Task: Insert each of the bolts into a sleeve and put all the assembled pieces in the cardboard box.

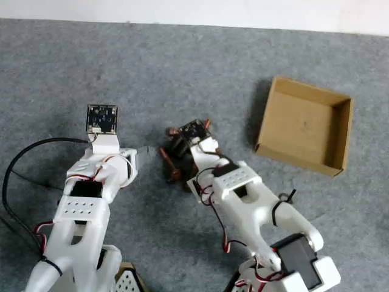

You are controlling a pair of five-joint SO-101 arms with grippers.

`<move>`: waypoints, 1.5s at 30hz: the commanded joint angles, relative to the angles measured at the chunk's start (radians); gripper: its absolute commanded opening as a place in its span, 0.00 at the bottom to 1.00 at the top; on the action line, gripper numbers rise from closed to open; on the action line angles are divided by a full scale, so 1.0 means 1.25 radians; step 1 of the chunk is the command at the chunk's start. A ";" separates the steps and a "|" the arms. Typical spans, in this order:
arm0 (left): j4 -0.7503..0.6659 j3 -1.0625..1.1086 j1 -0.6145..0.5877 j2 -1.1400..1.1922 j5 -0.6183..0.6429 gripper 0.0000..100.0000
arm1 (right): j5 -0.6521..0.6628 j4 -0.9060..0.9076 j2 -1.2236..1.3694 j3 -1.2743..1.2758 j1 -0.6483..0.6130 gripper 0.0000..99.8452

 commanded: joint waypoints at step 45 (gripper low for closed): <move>-0.011 -0.100 0.222 0.164 0.146 0.31 | 0.002 -0.131 -0.848 0.463 0.066 0.00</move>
